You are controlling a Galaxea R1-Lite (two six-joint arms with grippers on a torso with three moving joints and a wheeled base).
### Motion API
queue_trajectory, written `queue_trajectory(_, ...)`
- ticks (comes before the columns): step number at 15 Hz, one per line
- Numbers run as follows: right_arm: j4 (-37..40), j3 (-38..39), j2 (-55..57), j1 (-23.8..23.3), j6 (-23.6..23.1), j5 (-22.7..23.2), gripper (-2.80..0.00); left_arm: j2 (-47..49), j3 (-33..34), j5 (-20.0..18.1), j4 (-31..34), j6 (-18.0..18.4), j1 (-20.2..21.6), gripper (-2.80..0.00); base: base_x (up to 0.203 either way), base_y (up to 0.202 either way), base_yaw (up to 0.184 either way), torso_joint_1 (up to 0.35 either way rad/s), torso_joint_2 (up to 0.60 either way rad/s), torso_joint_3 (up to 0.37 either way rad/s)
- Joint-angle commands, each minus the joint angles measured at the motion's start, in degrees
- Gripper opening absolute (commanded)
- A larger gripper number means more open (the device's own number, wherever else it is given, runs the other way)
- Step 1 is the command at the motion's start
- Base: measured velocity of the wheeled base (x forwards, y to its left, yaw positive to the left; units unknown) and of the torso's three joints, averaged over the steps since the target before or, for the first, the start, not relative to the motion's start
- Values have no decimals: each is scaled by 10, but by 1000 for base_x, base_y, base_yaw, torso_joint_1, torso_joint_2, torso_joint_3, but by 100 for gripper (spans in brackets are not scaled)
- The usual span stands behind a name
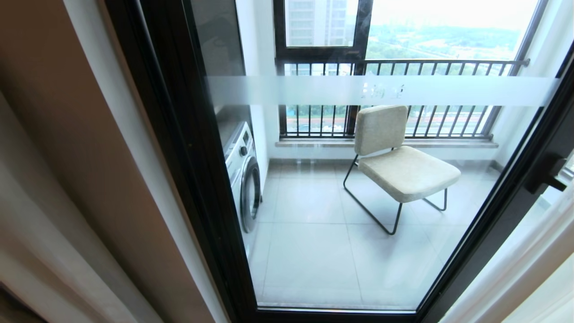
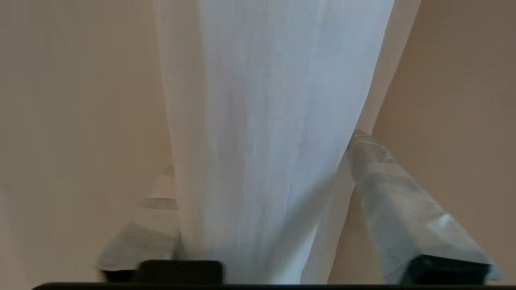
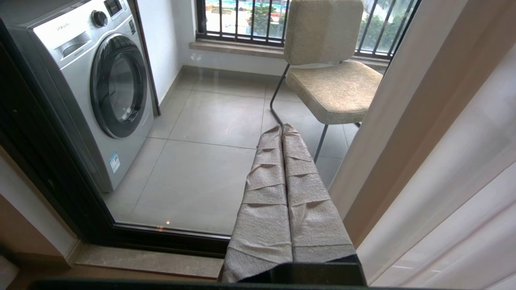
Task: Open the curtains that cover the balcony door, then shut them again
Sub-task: Close the inner curtains on both sides
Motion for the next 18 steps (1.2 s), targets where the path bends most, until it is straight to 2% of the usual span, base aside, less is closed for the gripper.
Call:
queue_trajectory(1, 0, 0, 0, 0, 0, 0, -280, 15, -2, 0, -8, 0, 0, -280, 0, 0, 0, 0, 0, 0)
queue_trajectory(13, 0, 0, 0, 0, 0, 0, -280, -46, 6, 0, -4, -1, 1, -280, 0, 0, 0, 0, 0, 0)
queue_trajectory(18, 0, 0, 0, 0, -1, 0, -280, -112, 58, -1, -1, -1, -5, -280, 0, 0, 0, 0, 0, 0)
